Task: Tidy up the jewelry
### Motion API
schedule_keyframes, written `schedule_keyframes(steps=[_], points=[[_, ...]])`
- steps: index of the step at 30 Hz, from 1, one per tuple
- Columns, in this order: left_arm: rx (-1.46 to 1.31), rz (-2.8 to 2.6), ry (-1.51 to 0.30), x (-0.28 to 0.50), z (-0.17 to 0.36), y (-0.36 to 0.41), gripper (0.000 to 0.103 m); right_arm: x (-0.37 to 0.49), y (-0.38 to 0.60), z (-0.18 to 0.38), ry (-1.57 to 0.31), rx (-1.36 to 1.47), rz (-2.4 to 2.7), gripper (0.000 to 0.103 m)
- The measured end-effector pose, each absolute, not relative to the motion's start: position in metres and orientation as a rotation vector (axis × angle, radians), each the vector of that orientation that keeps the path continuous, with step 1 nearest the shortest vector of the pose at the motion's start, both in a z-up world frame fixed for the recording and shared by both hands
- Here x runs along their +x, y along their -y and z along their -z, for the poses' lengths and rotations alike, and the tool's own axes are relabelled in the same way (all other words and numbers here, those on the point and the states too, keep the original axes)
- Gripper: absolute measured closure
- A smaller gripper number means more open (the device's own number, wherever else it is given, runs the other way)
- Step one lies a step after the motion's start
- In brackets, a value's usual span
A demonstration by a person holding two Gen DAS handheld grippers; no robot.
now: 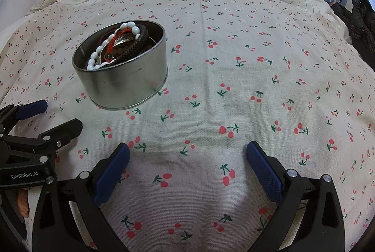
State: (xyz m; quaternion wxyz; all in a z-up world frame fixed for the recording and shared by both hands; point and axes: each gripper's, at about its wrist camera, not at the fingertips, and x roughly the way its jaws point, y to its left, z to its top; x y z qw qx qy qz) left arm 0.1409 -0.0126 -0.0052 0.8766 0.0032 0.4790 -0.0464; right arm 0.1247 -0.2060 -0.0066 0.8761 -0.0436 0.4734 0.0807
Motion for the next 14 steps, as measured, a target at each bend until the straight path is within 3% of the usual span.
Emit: schedule_keyframes(steps=[14], points=[[0.023, 0.085, -1.012, 0.1428, 0.0048, 0.0168, 0.007, 0.1258, 0.2070, 0.0069, -0.986, -0.088, -0.169, 0.007]])
